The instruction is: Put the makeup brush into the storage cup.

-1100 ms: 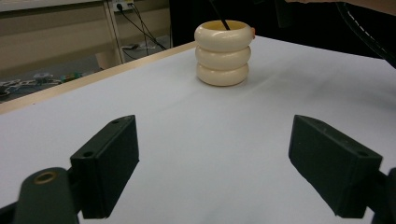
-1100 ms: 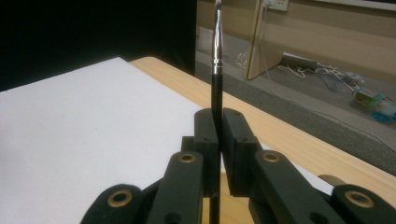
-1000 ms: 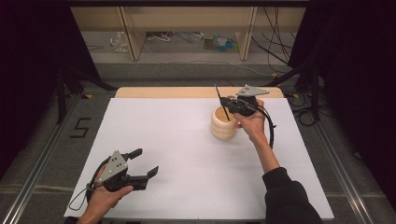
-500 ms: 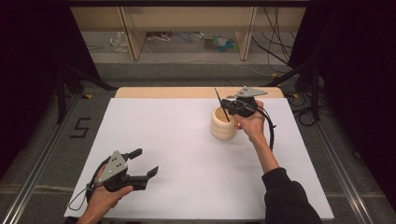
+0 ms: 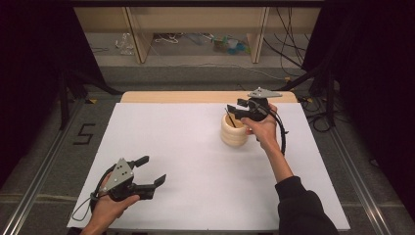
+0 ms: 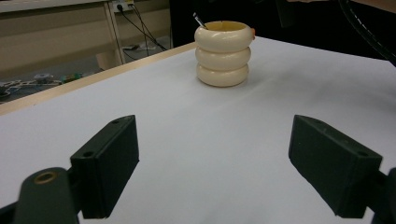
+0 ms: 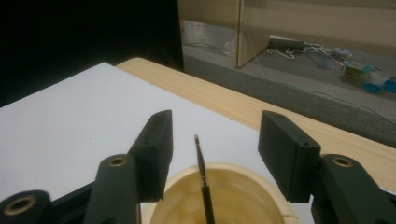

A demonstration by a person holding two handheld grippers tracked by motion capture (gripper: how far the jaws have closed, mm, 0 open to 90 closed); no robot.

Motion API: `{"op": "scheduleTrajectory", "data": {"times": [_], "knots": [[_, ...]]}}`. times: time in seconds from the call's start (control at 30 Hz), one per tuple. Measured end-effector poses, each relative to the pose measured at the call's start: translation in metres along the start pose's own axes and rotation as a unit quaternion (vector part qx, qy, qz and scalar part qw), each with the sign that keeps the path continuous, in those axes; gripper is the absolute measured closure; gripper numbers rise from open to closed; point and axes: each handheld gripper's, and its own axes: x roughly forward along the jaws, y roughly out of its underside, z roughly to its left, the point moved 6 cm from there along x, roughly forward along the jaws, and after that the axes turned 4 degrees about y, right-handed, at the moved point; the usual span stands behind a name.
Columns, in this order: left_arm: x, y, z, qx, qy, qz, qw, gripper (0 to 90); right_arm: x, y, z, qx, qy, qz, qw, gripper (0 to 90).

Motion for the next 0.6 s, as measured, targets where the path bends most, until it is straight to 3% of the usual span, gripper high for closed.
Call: {"op": "scheduleTrajectory", "data": {"times": [0.17, 0.37, 0.6], "knots": [[0.0, 0.0, 0.0, 0.0, -0.001, 0.001, 1.0, 16.1, -0.001, -0.002, 0.003, -0.008, 0.0, 0.003, 1.0, 43.4], [0.0, 0.0, 0.0, -0.002, -0.001, -0.001, 1.0, 16.0, -0.005, -0.005, 0.006, 0.001, -0.006, 0.003, 1.0, 39.7], [0.0, 0.0, 0.0, -0.001, 0.0, -0.001, 1.0, 16.0, -0.013, -0.007, 0.006, 0.014, -0.003, 0.007, 0.9999, 29.2]]}}
